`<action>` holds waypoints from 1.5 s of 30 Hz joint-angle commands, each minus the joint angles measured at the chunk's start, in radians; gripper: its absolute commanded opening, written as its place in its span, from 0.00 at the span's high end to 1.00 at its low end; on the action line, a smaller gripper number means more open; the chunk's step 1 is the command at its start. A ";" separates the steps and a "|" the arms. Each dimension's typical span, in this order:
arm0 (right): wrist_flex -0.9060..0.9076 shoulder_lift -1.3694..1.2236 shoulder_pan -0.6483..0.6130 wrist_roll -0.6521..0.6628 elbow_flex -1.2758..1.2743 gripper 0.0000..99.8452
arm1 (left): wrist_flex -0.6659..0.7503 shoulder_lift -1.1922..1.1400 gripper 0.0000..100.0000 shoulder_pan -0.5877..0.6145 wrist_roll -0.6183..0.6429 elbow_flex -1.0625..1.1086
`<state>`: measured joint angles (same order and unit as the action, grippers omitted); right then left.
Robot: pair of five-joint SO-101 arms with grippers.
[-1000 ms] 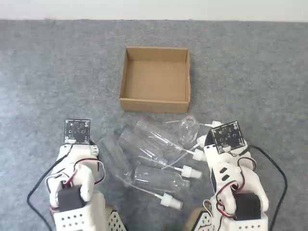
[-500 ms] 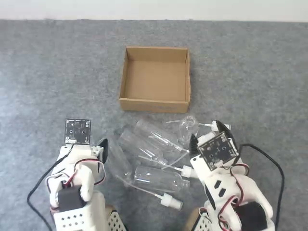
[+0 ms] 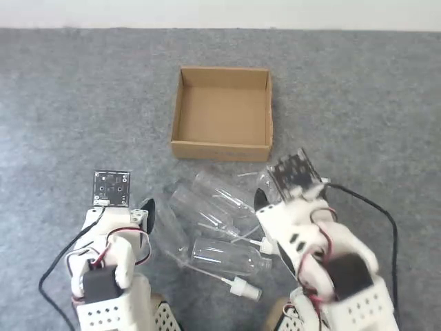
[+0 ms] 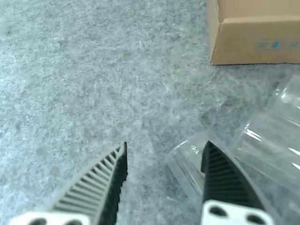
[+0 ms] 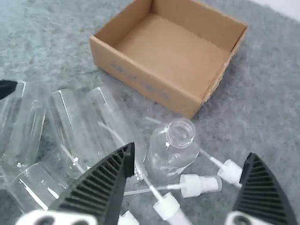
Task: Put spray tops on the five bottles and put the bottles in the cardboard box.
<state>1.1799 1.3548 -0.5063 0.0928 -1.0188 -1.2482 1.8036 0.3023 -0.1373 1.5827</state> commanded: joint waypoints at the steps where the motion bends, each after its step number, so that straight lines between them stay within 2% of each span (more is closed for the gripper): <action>1: -0.070 -0.173 -0.013 -0.031 0.077 0.67 | 0.008 0.018 0.75 0.005 0.000 -0.038; 11: -0.160 -0.329 -0.005 -0.034 0.077 0.67 | 0.008 0.018 0.75 0.005 0.000 -0.038; 15: -0.209 -0.366 -0.004 -0.089 0.061 0.67 | 0.008 0.018 0.75 0.005 0.000 -0.038; 20: -0.295 -0.398 -0.005 -0.092 0.002 0.67 | 0.008 0.020 0.75 0.000 -0.002 -0.028; 35: -0.295 -0.392 -0.004 -0.092 -0.071 0.67 | 0.008 0.020 0.75 0.000 -0.002 -0.027; 41: -0.298 -0.390 0.033 -0.086 -0.068 0.84 | 0.008 0.020 0.75 0.002 -0.002 -0.027; 45: -0.298 -0.395 0.082 -0.048 -0.066 0.86 | 0.008 0.020 0.75 0.000 -0.002 -0.027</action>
<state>0.8991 0.9559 -0.4741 0.0100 -1.1017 -1.2482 1.8036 0.3023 -0.1373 1.5827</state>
